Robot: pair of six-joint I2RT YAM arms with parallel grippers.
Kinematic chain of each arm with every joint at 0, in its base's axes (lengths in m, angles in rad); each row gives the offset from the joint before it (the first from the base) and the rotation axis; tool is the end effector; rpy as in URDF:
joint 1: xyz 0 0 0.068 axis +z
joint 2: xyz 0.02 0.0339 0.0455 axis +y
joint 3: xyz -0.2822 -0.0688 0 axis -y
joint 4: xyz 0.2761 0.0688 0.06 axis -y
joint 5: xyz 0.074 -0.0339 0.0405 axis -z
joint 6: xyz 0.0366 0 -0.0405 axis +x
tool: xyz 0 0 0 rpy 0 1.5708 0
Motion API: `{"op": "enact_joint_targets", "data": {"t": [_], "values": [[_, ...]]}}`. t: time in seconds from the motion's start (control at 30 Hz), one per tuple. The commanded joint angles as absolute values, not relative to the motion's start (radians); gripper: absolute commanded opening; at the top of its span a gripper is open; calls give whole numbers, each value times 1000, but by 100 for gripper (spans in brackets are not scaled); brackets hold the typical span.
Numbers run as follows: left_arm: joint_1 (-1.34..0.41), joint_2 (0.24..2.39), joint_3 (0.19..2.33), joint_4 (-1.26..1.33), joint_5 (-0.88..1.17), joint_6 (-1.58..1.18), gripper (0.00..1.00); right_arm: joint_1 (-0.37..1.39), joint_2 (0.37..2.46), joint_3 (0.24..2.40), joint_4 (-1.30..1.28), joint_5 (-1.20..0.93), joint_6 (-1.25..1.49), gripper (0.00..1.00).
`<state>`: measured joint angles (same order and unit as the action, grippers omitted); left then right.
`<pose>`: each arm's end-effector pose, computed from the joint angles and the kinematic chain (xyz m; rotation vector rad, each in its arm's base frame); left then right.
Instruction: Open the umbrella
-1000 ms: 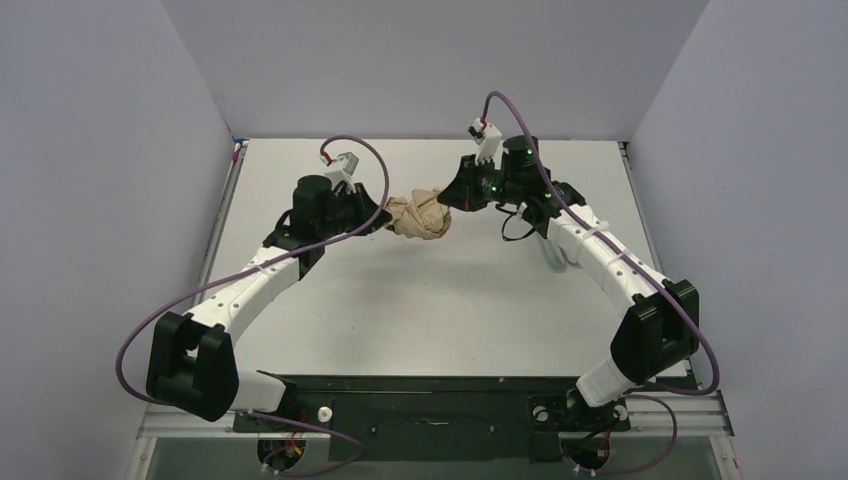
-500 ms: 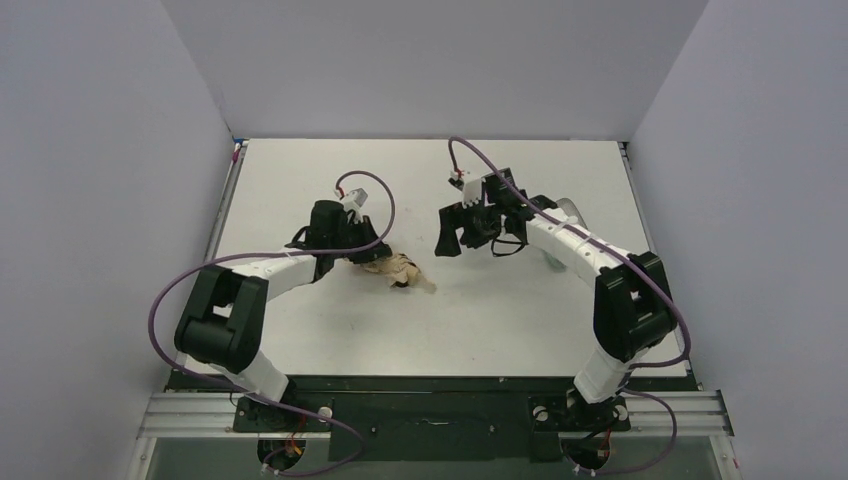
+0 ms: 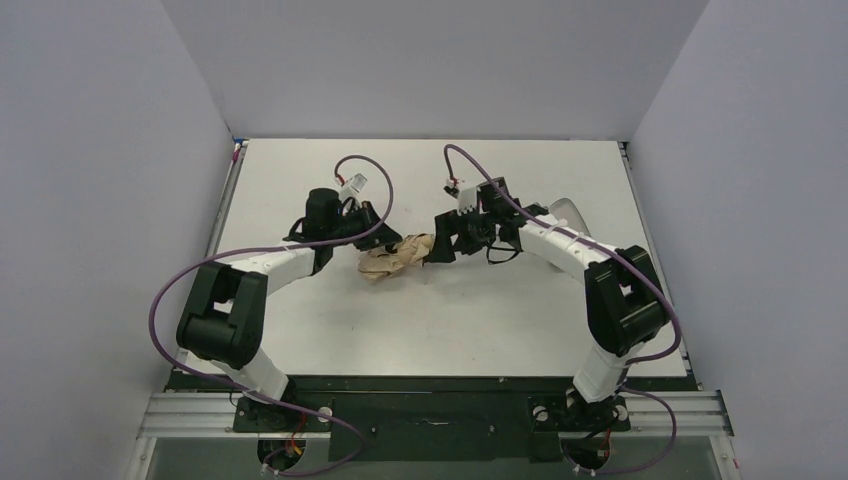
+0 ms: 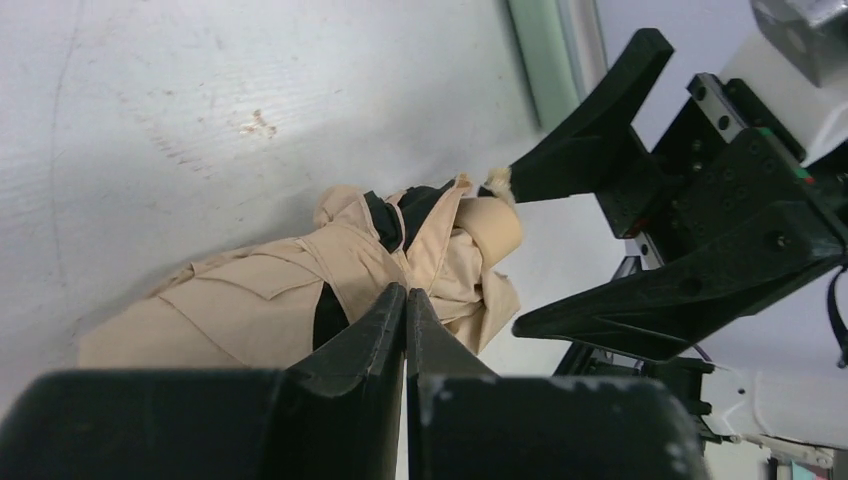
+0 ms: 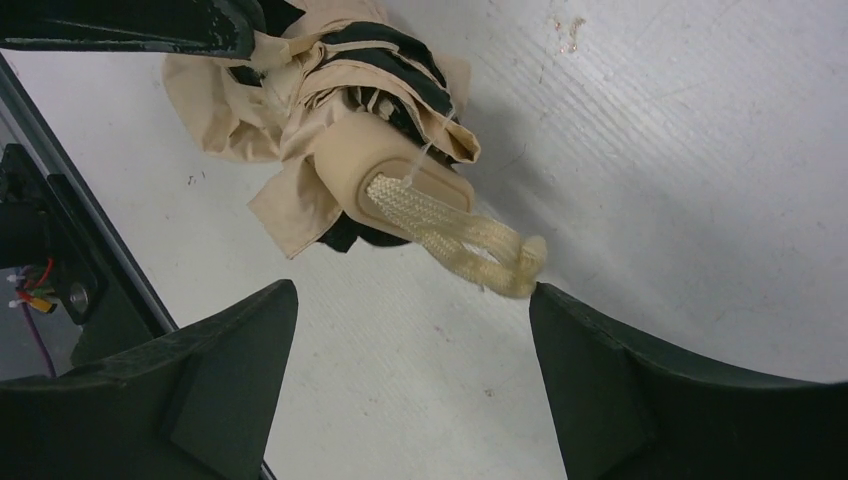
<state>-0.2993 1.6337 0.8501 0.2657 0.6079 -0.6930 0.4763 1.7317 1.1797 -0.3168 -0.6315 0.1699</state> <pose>0.3436 -0.1279 0.1913 -0.0368 2.2274 -1.2108 0.3444 0.2020 0.2193 -0.6695 2.3981 1.0532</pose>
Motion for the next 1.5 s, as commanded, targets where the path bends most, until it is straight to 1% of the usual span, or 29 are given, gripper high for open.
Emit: {"op": "enact_joint_targets", "data": {"t": [0.0,0.1,0.13,0.23,0.27,0.4,0.5,0.6,0.77,0.93,1.07,1.17,1.37,1.47], "values": [[-293,1594,944,322,736,-716,0,468,1754,1255,-244,-680,89,81],[-294,1577,966,327,731,-763,0,467,1776,1263,-196,-713,164,82],[-291,1581,966,354,736,-786,0,467,1769,1257,-170,-736,230,82],[-290,1591,960,417,741,-910,0,466,1743,1202,-7,-765,363,83],[-290,1594,952,477,737,-944,0,466,1725,1189,23,-768,408,84],[-290,1608,906,621,710,-1115,0,465,1691,1118,114,-727,449,85],[-288,1609,892,636,681,-1170,0,458,1679,1063,172,-670,490,86],[-288,1618,883,626,659,-1194,0,443,1672,1038,185,-648,540,87],[-295,1634,881,615,626,-1240,0,439,1657,1004,258,-690,638,89],[-300,1652,895,612,619,-1279,0,470,1642,974,325,-704,630,92],[-306,1657,905,600,611,-1299,0,494,1631,927,437,-647,648,92],[-316,1658,915,600,603,-1309,0,521,1650,903,545,-600,719,92],[-334,1657,945,600,603,-1319,0,563,1732,955,594,-510,796,93],[-341,1656,957,597,607,-1319,0,581,1751,970,601,-459,777,93]]}}
